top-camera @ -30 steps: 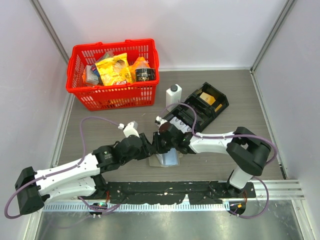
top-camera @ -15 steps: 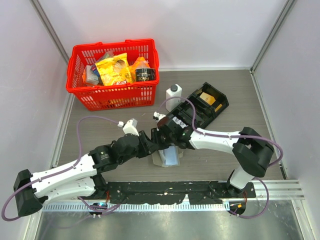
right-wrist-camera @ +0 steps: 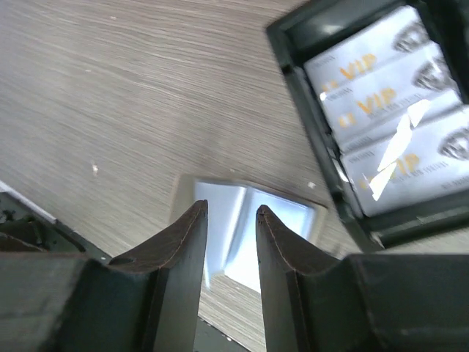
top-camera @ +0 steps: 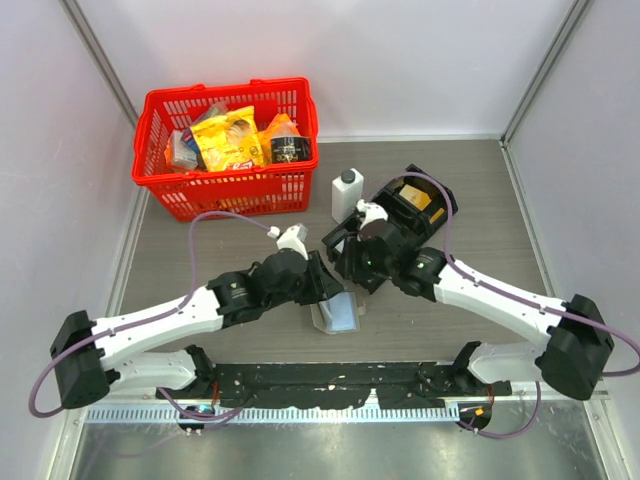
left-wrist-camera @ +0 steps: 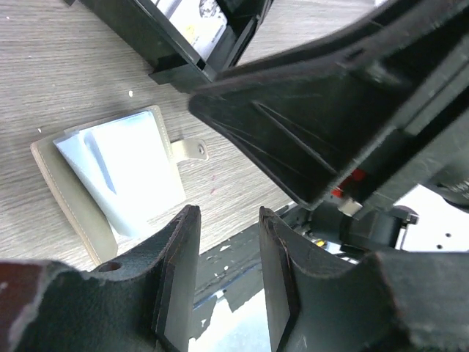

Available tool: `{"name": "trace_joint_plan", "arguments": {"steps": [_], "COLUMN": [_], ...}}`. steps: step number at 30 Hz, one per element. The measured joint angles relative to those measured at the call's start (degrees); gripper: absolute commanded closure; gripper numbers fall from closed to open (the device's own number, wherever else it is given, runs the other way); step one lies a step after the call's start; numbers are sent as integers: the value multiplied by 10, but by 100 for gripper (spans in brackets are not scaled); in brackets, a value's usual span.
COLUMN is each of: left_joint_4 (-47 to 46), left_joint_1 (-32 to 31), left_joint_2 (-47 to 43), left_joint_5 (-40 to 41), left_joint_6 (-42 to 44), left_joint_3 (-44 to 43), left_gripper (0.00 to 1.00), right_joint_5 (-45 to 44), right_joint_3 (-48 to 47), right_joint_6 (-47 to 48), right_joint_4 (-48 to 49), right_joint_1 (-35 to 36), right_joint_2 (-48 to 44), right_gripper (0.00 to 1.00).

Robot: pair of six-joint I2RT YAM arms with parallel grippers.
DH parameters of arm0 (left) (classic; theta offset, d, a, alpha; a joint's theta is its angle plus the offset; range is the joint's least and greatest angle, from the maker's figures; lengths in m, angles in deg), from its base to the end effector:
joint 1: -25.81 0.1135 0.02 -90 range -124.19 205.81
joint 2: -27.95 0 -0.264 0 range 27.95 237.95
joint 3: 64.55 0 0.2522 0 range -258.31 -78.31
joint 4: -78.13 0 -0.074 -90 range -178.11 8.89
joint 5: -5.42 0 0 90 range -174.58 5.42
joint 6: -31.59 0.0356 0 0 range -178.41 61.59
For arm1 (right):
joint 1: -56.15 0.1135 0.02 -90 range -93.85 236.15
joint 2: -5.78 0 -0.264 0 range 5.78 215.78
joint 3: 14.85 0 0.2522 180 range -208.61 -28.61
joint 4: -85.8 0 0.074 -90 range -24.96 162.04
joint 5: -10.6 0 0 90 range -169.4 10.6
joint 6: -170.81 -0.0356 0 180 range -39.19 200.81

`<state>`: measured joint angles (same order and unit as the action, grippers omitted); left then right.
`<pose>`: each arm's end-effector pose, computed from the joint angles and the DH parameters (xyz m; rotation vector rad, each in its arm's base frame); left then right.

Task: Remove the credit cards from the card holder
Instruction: Open the card holder at the center of the board.

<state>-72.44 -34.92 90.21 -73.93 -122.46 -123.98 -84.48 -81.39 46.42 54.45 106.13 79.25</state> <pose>0.1237 -0.2072 0.2765 -0.1864 2.3161 -1.0335 0.1832 0.2133 0.2683 -0.2663 2.3143 0.6815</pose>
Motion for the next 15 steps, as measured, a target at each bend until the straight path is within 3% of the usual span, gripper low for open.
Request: {"name": "trace_joint_plan", "arguments": {"steps": [7, 12, 15], "left_joint_4": [2, 3, 5], "left_joint_1": [0, 0, 0], "left_joint_2": [49, 59, 110], "left_joint_5": [-28, -22, -14], "left_joint_6": [30, 43, 57], "left_joint_3": [-24, -30, -61], "left_gripper": [55, 57, 57], "right_joint_5": [-29, -33, -31], "right_joint_3": [86, 126, 144], "right_joint_6": [-12, -29, -39], "right_joint_4": [-36, -48, -46], "right_joint_1": [-15, -15, -16], "right_joint_2": [-56, -85, -108], "right_gripper": [62, 66, 69]}}
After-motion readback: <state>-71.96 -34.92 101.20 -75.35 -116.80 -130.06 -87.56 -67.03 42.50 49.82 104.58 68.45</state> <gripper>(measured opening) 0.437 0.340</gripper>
